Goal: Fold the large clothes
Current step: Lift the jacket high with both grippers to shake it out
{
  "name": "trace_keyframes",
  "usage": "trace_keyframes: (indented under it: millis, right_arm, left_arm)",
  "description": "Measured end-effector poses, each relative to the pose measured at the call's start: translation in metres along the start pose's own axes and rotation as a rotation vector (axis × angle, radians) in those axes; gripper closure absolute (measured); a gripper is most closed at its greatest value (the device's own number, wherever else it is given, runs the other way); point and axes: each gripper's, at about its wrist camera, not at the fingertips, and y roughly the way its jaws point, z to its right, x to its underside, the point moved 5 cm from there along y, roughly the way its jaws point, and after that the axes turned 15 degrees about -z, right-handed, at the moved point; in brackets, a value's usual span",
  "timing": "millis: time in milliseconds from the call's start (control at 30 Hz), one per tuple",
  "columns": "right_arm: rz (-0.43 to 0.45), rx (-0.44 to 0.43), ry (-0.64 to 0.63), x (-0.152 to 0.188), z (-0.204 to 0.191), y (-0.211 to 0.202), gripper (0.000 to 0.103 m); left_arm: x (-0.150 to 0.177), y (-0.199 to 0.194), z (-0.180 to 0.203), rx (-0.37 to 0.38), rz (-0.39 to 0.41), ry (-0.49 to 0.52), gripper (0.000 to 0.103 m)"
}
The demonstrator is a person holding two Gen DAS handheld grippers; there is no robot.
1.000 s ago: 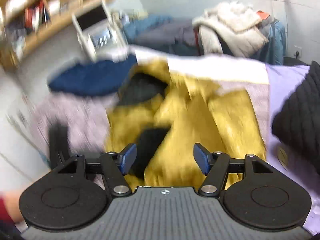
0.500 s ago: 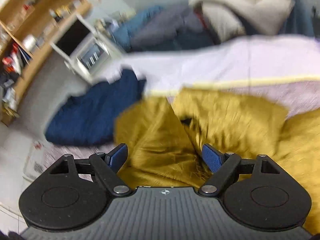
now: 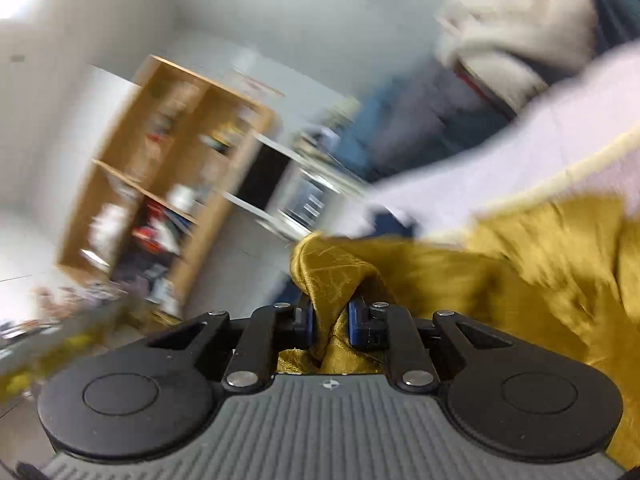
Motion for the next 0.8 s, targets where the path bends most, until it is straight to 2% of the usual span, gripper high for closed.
trace_keyframes:
  millis: [167,233,300,367,500,600,700,800]
  right_arm:
    - [0.137,-0.088,-0.234,0.0,-0.102,-0.067,0.085]
    - [0.196,-0.123,-0.329,0.001,-0.142,-0.095,0.089]
    - [0.254,-0.158,-0.418,0.003,-0.178,-0.119,0.089]
    - [0.299,-0.176,-0.486,0.006,-0.205,-0.138,0.091]
    - [0.391,-0.221,-0.598,0.014,-0.245,-0.163,0.092]
    - [0.435,-0.207,-0.649,0.009,-0.256,-0.164,0.092]
    - [0.453,-0.21,-0.584,-0.019,-0.239,-0.161,0.092]
    - [0.446,-0.072,-0.483,-0.053,-0.19,-0.133,0.093]
  left_arm:
    - [-0.072,-0.081,0.011,-0.043,0.303,0.031,0.061]
    - [-0.093,-0.12,0.015,-0.062,0.425,0.061,0.062]
    - [-0.112,-0.156,0.023,-0.069,0.528,0.085,0.062]
    - [-0.127,-0.185,0.028,-0.066,0.596,0.106,0.061]
    - [-0.156,-0.223,0.033,0.02,0.669,0.101,0.06]
    - [-0.175,-0.232,0.039,0.022,0.731,0.113,0.061]
    - [-0.198,-0.204,0.044,-0.014,0.716,0.128,0.062]
    - [-0.203,-0.141,0.026,-0.049,0.612,0.096,0.062]
